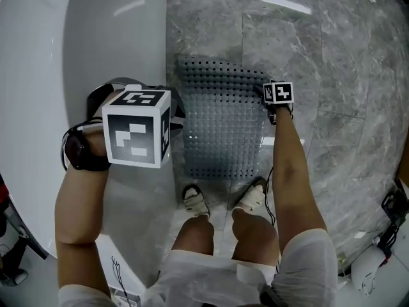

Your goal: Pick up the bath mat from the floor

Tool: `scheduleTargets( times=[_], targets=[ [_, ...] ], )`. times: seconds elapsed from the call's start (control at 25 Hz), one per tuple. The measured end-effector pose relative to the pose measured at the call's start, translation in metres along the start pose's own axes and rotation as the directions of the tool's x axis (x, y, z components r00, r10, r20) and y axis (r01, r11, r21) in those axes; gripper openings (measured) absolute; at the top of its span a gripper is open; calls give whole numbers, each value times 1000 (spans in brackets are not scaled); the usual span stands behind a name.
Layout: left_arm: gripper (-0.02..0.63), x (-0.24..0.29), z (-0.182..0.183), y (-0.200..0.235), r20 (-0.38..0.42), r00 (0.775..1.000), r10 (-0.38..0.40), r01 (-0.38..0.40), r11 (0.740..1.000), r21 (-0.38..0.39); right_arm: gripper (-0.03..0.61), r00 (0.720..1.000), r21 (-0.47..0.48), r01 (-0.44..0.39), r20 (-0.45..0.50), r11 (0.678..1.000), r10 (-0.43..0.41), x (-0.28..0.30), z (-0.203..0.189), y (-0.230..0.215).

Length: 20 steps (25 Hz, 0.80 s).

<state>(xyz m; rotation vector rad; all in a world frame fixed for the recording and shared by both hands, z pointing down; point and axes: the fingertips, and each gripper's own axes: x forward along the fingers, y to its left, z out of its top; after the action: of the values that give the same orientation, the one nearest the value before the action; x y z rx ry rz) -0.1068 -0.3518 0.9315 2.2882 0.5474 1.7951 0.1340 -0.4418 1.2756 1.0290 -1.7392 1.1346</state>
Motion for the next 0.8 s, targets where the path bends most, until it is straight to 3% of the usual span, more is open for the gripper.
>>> scheduleTargets(
  times=[0.16,0.28,0.44,0.6,0.8],
  targets=[
    [75,1,1,-1,0,1000,-6,6,1000,5,330,999,53,-31,-8,998,31,8,-5,7],
    [71,0,3,-2,12,1000,-10,10,1000,0,318,1000,37,-2,0,999,2,4,-5,9],
    [71,-1,2,-1,5,1000,-7,7,1000,0,115,997,-62,-76,23,995,78,-6,7,38],
    [71,0,0,-1,1,1000,-2,2,1000,-7,52,989,-204,-147,-14,968,147,-17,4,70],
    [71,2,-4,1,-20,1000,-4,3,1000,-8,35,982,-306,-187,-48,934,181,-43,-11,98]
  ],
)
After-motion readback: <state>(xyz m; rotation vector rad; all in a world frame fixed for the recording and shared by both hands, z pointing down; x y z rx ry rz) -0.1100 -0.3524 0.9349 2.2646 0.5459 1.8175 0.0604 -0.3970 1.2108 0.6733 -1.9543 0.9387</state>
